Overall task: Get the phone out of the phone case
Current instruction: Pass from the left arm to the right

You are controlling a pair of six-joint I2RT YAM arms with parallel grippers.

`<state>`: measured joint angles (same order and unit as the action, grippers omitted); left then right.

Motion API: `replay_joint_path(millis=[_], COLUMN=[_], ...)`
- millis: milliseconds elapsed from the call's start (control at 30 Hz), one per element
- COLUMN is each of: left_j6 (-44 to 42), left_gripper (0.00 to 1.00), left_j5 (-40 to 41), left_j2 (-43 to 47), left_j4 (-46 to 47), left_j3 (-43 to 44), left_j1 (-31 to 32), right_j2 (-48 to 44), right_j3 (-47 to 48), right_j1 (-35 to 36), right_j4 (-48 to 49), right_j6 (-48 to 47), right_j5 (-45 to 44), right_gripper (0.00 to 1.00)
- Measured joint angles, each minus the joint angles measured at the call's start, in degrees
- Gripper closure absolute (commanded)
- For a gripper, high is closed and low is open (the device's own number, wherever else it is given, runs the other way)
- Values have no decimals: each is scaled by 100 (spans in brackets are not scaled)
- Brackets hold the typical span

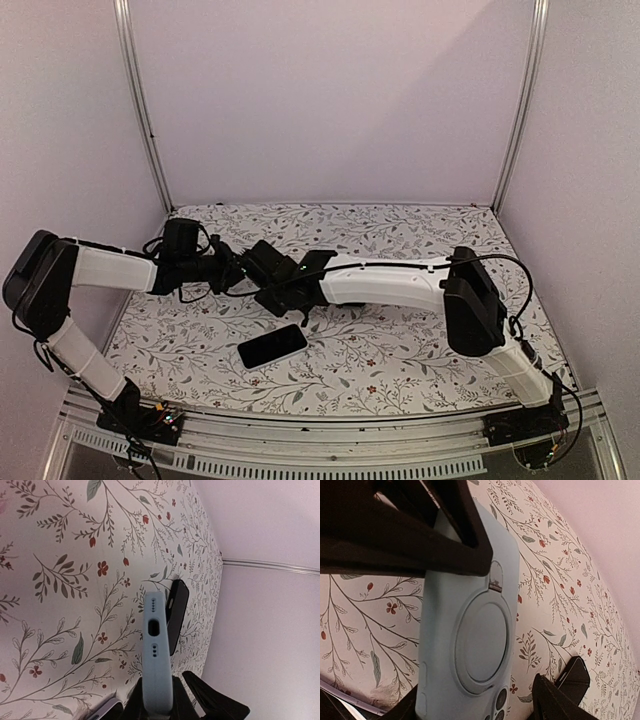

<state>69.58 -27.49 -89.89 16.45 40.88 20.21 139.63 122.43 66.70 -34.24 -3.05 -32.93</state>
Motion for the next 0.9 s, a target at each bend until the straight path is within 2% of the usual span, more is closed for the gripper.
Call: replay_joint_path(millis=[267, 367, 467, 567, 633, 733, 833, 900], left_j6=[52, 168, 260, 118, 24, -127, -271, -387], left_gripper=[97, 86, 70, 52, 34, 14, 1, 1], left_j5=[55, 120, 138, 144, 157, 186, 214, 212], left_j2=[0, 0, 9, 31, 31, 33, 52, 142], left_j4=[31, 20, -35, -59, -61, -140, -251, -321], left_j3=[22, 28, 39, 42, 46, 79, 133, 144], left_j1=[0, -2, -2, -44, -87, -170, -262, -330], right_j2=[125, 136, 136, 136, 136, 133, 101, 33], right_j3=[20, 20, 20, 24, 31, 63, 81, 79], right_j1=[66, 85, 120, 105, 76, 39, -44, -122], right_j4=[175, 238, 282, 387, 448, 553, 640, 640], right_j6=[-236, -337, -459, -466, -435, -398, -323, -236], right_j5=[-155, -326, -496, -492, -531, -531, -308, 2], right_gripper=[72, 86, 98, 100, 100, 100, 100, 100])
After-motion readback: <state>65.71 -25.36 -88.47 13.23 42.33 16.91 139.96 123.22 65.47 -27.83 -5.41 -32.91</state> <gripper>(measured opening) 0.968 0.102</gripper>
